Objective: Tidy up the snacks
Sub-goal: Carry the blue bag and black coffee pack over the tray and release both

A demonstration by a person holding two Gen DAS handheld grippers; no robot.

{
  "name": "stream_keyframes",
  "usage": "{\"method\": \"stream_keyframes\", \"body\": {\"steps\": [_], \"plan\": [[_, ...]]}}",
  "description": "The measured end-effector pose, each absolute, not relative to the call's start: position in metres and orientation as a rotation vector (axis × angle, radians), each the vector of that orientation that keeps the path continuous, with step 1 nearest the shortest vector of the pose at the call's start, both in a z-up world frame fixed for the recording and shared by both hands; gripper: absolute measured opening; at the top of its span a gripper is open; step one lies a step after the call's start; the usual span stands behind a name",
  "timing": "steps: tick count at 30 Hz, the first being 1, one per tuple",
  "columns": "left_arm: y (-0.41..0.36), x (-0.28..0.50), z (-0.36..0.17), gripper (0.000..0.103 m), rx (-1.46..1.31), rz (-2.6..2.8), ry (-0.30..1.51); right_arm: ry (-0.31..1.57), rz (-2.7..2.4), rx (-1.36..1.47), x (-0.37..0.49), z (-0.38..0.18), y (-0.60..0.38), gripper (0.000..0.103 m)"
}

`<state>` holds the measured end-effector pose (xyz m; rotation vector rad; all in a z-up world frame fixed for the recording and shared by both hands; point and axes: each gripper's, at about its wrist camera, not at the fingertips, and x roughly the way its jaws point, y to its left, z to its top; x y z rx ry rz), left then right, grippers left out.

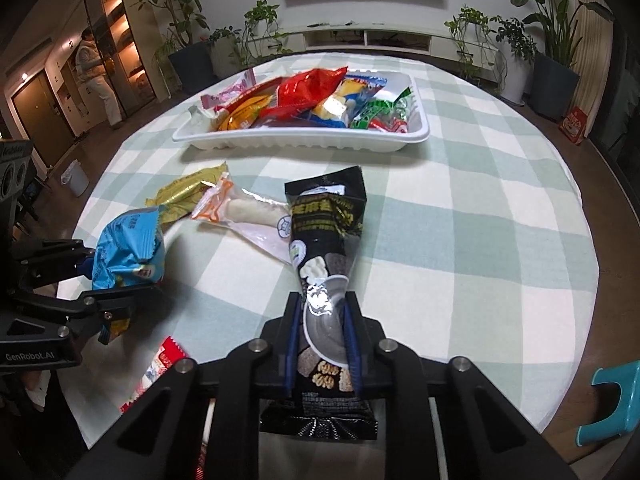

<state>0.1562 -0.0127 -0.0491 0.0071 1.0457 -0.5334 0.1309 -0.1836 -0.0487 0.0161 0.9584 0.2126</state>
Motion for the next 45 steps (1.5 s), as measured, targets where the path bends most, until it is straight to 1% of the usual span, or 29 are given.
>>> {"method": "stream_keyframes", "body": {"steps": [5, 10, 16, 23, 27, 32, 37, 45], "plan": [[-0.006, 0.152, -0.041, 0.038, -0.035, -0.541, 1.024, 0.906, 0.216, 0.087, 0.126, -0.037, -0.193, 0.021], [0.007, 0.152, -0.021, 0.038, -0.106, -0.556, 0.983, 0.839, 0.234, 0.215, 0.12, -0.025, -0.212, 0.021], [0.038, 0.164, 0.008, 0.038, -0.179, -0.525, 0.928, 0.83, 0.191, 0.366, 0.126, -0.021, -0.242, 0.021], [0.069, 0.194, 0.037, 0.038, -0.234, -0.492, 0.882, 0.81, 0.13, 0.374, 0.141, -0.002, -0.266, 0.021], [0.071, 0.228, 0.06, 0.038, -0.238, -0.488, 0.853, 0.764, 0.119, 0.331, 0.168, 0.027, -0.273, 0.021], [0.054, 0.281, 0.081, 0.038, -0.227, -0.476, 0.833, 0.716, 0.134, 0.255, 0.22, 0.065, -0.266, 0.021], [0.029, 0.332, 0.079, 0.038, -0.211, -0.472, 0.86, 0.738, 0.161, 0.215, 0.271, 0.071, -0.25, 0.021], [0.002, 0.384, 0.043, 0.038, -0.195, -0.449, 0.932, 0.863, 0.176, 0.172, 0.324, 0.026, -0.226, 0.021]]}}
